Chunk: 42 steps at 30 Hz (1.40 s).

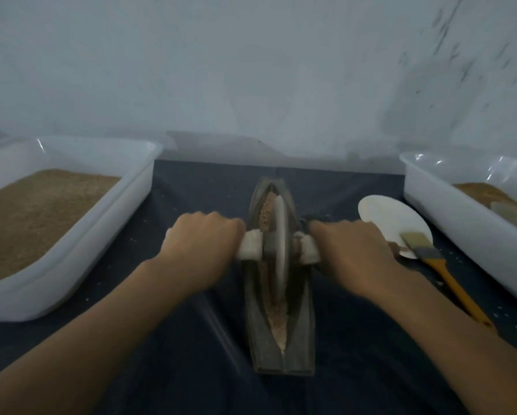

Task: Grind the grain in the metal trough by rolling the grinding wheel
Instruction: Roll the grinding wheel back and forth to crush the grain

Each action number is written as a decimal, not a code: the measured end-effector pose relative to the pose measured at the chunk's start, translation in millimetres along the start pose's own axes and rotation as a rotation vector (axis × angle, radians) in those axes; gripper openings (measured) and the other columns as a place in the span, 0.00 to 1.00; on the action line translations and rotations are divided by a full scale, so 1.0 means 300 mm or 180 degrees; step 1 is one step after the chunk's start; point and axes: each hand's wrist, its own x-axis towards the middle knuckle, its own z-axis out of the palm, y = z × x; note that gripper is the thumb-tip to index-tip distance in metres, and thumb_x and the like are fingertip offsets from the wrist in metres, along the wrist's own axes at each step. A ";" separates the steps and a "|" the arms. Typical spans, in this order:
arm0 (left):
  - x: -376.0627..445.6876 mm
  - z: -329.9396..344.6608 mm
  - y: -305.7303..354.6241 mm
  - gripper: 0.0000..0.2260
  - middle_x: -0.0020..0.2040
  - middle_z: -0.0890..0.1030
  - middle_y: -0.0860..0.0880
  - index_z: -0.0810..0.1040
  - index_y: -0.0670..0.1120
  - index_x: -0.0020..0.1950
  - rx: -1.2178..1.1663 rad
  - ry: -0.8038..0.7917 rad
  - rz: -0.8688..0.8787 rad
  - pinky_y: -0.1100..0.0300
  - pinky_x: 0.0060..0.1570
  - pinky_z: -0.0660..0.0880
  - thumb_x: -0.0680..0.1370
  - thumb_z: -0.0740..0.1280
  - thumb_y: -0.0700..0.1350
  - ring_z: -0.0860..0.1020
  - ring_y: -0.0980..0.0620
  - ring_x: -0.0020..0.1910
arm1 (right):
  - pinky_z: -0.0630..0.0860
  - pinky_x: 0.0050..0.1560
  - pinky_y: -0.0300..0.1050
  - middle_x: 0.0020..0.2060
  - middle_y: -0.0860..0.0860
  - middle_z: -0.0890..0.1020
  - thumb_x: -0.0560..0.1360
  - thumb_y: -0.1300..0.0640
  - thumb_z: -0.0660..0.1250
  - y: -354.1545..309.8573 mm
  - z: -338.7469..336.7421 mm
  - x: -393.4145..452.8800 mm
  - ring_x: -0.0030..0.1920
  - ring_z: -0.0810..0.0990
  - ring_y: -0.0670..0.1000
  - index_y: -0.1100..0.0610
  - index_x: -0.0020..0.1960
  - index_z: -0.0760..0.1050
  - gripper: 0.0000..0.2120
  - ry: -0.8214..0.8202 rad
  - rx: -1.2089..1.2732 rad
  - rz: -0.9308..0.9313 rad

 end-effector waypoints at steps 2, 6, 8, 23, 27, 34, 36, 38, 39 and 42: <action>-0.051 -0.020 0.008 0.19 0.30 0.61 0.55 0.56 0.55 0.39 0.0097 0.0081 0.0093 0.59 0.26 0.51 0.69 0.69 0.50 0.58 0.56 0.26 | 0.58 0.28 0.44 0.31 0.48 0.77 0.63 0.47 0.75 -0.010 -0.020 -0.063 0.29 0.76 0.52 0.47 0.39 0.60 0.22 0.0137 -0.0095 -0.0105; -0.056 -0.008 0.007 0.18 0.31 0.63 0.55 0.57 0.54 0.40 0.0201 0.0051 0.0012 0.59 0.26 0.51 0.70 0.68 0.50 0.62 0.54 0.27 | 0.55 0.25 0.41 0.23 0.48 0.74 0.50 0.50 0.81 -0.008 -0.015 -0.061 0.20 0.72 0.53 0.50 0.35 0.64 0.26 0.0227 -0.0153 0.0021; -0.010 0.018 0.001 0.16 0.34 0.68 0.54 0.59 0.53 0.41 0.0241 0.0098 -0.0046 0.58 0.28 0.57 0.71 0.68 0.49 0.69 0.51 0.30 | 0.58 0.27 0.43 0.26 0.48 0.76 0.55 0.51 0.80 0.001 0.017 -0.001 0.23 0.74 0.54 0.50 0.36 0.65 0.23 0.0226 -0.0169 0.0065; 0.010 0.016 -0.019 0.19 0.34 0.65 0.55 0.57 0.55 0.41 -0.0085 -0.0066 0.0098 0.57 0.33 0.62 0.71 0.69 0.50 0.66 0.52 0.32 | 0.55 0.29 0.42 0.34 0.47 0.79 0.59 0.48 0.77 -0.002 0.004 0.003 0.29 0.75 0.49 0.48 0.40 0.66 0.20 0.0233 0.0131 0.0019; -0.082 -0.035 -0.012 0.22 0.33 0.62 0.57 0.54 0.58 0.41 -0.0240 -0.0163 0.0269 0.60 0.32 0.61 0.69 0.71 0.52 0.65 0.56 0.32 | 0.41 0.29 0.37 0.23 0.47 0.71 0.43 0.54 0.81 -0.018 -0.054 -0.100 0.19 0.69 0.50 0.51 0.33 0.66 0.27 0.0512 0.0236 -0.0082; 0.048 0.037 -0.035 0.17 0.36 0.70 0.54 0.59 0.54 0.41 -0.0007 -0.0015 0.0017 0.57 0.32 0.63 0.70 0.69 0.49 0.72 0.50 0.33 | 0.63 0.30 0.43 0.37 0.46 0.78 0.64 0.49 0.75 0.028 0.046 0.052 0.34 0.77 0.50 0.48 0.44 0.69 0.16 0.0214 0.0010 0.0086; 0.123 0.059 -0.052 0.16 0.34 0.67 0.54 0.59 0.53 0.41 0.0050 0.0048 -0.0057 0.56 0.32 0.61 0.72 0.68 0.49 0.67 0.50 0.31 | 0.66 0.34 0.45 0.40 0.46 0.79 0.70 0.49 0.70 0.058 0.082 0.135 0.38 0.78 0.51 0.48 0.45 0.67 0.12 0.0206 0.0092 0.0199; 0.180 0.077 -0.065 0.15 0.35 0.69 0.53 0.60 0.52 0.41 0.0029 0.0030 -0.0071 0.56 0.32 0.62 0.73 0.67 0.51 0.67 0.49 0.31 | 0.65 0.33 0.45 0.39 0.47 0.79 0.70 0.49 0.69 0.079 0.109 0.187 0.37 0.78 0.53 0.49 0.44 0.67 0.11 0.0232 0.0025 0.0252; 0.195 0.083 -0.069 0.14 0.36 0.71 0.52 0.60 0.52 0.42 0.0029 0.0023 -0.0076 0.55 0.32 0.62 0.73 0.67 0.52 0.68 0.48 0.32 | 0.63 0.33 0.45 0.38 0.48 0.80 0.70 0.49 0.69 0.084 0.118 0.200 0.36 0.78 0.54 0.50 0.43 0.67 0.11 0.0255 -0.0015 0.0247; 0.190 0.076 -0.065 0.14 0.35 0.71 0.52 0.61 0.53 0.42 0.0073 0.0020 -0.0060 0.55 0.32 0.62 0.73 0.67 0.52 0.68 0.49 0.32 | 0.61 0.33 0.44 0.38 0.48 0.79 0.70 0.47 0.69 0.087 0.108 0.184 0.35 0.77 0.54 0.49 0.43 0.65 0.13 0.0280 0.0063 0.0170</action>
